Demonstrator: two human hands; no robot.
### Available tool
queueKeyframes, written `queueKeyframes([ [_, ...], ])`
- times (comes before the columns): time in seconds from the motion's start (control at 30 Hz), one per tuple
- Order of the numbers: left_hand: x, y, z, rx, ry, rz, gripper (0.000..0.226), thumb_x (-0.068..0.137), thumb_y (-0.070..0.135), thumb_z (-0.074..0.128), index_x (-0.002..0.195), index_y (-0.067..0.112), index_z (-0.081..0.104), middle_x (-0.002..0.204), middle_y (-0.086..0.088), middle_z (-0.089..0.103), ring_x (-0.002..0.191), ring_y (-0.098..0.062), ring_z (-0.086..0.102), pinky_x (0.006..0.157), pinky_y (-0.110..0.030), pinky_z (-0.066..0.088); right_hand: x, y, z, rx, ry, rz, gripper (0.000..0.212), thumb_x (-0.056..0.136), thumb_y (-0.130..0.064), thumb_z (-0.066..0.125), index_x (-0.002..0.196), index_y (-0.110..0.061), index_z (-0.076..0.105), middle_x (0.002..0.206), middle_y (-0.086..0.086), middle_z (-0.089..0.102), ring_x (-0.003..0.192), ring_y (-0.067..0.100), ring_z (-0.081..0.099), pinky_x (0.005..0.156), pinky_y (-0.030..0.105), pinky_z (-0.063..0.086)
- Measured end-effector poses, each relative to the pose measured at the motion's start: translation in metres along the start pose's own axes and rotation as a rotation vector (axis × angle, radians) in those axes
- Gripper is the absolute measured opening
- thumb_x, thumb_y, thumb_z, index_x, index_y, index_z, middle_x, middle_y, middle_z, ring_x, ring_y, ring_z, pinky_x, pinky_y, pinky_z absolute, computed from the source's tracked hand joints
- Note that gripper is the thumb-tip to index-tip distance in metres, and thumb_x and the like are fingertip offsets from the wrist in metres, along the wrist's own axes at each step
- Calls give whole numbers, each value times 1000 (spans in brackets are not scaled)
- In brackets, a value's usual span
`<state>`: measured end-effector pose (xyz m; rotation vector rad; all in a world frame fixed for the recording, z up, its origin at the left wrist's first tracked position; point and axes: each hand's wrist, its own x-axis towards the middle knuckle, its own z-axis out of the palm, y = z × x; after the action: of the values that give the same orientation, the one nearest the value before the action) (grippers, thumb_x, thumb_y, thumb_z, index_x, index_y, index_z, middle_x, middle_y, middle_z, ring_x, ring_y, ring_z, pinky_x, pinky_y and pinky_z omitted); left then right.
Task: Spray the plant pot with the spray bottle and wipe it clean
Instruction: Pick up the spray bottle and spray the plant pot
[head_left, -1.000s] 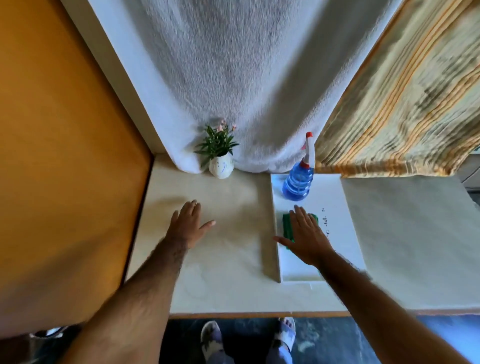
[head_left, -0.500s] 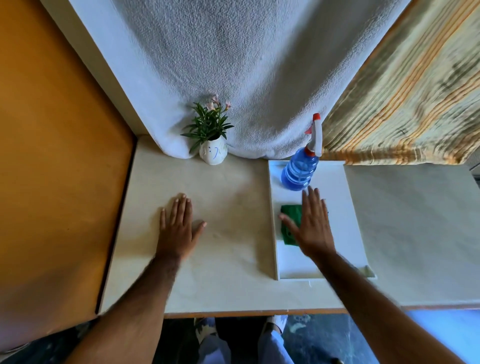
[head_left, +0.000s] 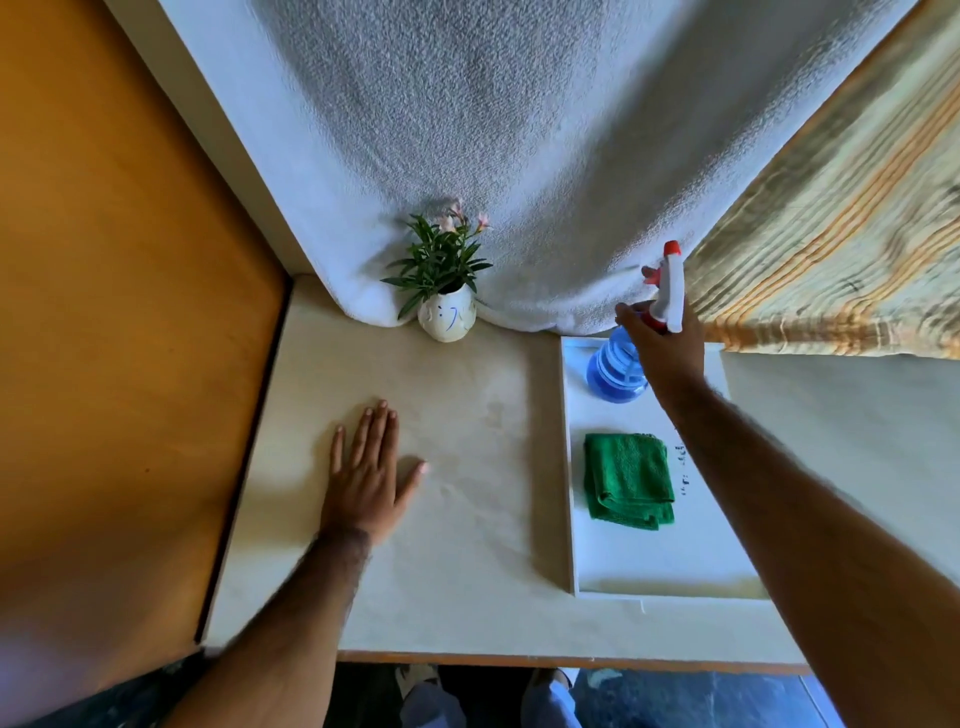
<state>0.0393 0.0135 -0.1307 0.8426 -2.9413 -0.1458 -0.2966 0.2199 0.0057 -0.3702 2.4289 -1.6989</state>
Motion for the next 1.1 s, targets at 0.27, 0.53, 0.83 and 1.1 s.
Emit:
queueKeyframes([
  [0.27, 0, -2, 4, -14, 7, -9, 86, 99, 63, 38, 162, 7, 30, 173, -11, 28, 159, -26, 30, 127, -61, 28, -10, -41, 14, 59, -61, -152, 17, 89, -7, 72, 106, -11, 71, 75, -15, 75, 57, -6, 65, 60, 5, 48],
  [0.53, -2, -3, 4, -20, 60, 2, 83, 98, 60, 43, 161, 6, 35, 170, -13, 33, 157, -28, 34, 124, -61, 33, -62, -58, 94, -173, -538, 54, 19, 85, -6, 80, 94, -20, 71, 55, -3, 70, 47, 8, 67, 60, 20, 56],
  [0.83, 0, -3, -1, -4, 63, -4, 81, 98, 59, 44, 160, 7, 38, 169, -12, 36, 156, -27, 37, 124, -60, 34, -73, -42, 136, -403, -517, 114, 18, 83, -34, 77, 92, -23, 68, 68, -1, 76, 69, 15, 76, 74, 33, 59],
  [1.1, 1, -3, 1, -5, 79, -6, 82, 98, 59, 46, 160, 7, 37, 170, -11, 36, 156, -27, 36, 123, -61, 36, -66, -52, 150, -649, -429, 113, 39, 82, -56, 64, 70, -19, 69, 74, 5, 79, 82, 22, 73, 78, 36, 60],
])
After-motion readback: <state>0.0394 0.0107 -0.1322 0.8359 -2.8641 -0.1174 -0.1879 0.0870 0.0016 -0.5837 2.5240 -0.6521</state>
